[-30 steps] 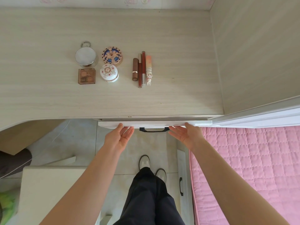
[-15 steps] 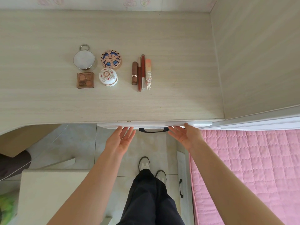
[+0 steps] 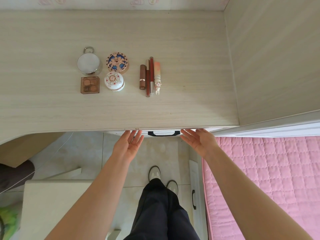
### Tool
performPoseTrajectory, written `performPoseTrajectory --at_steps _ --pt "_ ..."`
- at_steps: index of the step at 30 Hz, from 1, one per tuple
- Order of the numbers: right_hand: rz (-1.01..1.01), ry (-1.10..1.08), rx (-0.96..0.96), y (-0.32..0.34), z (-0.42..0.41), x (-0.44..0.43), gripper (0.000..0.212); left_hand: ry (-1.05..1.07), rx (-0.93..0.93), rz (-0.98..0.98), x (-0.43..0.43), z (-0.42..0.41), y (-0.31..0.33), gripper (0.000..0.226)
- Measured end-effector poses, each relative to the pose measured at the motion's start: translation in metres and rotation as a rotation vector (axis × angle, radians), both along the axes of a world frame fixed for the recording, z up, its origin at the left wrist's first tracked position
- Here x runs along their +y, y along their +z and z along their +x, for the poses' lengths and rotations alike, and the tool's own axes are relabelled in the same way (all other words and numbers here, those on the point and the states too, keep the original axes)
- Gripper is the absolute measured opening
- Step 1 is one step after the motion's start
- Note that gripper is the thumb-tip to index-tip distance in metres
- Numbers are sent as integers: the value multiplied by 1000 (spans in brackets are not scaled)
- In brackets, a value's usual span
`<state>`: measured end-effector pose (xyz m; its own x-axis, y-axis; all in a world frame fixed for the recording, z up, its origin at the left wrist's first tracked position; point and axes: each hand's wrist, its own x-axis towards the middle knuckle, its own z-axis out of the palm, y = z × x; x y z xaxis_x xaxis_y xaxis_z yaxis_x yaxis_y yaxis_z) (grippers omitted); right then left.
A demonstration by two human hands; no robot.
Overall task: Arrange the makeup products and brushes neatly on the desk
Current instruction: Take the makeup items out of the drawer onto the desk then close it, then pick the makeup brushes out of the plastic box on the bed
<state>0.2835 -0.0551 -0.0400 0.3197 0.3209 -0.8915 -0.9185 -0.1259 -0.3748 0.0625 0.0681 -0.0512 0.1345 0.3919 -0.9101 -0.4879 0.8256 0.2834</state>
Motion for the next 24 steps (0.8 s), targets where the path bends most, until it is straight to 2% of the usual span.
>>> performPoseTrajectory --at_steps 3,7,10,12,15,19,24 --pt "-36 78 -51 3 0 -3 25 -41 26 43 -5 -2 0 23" --pt "-194 338 -247 10 -2 -14 40 -116 68 85 -12 1 11 30" --pt "-293 541 -401 17 -5 -26 39 -285 153 149 -21 7 25 25" --pt "-376 777 -598 23 -8 -38 41 -450 242 223 -31 12 35 19" --pt "-420 1008 -834 36 -18 -63 38 -725 419 420 -51 19 49 20" --pt "-401 1088 -907 55 -34 -99 42 -1123 648 797 -86 24 64 25" --pt "-404 1134 -1096 84 -51 -141 44 -1436 744 1194 -122 32 79 30"
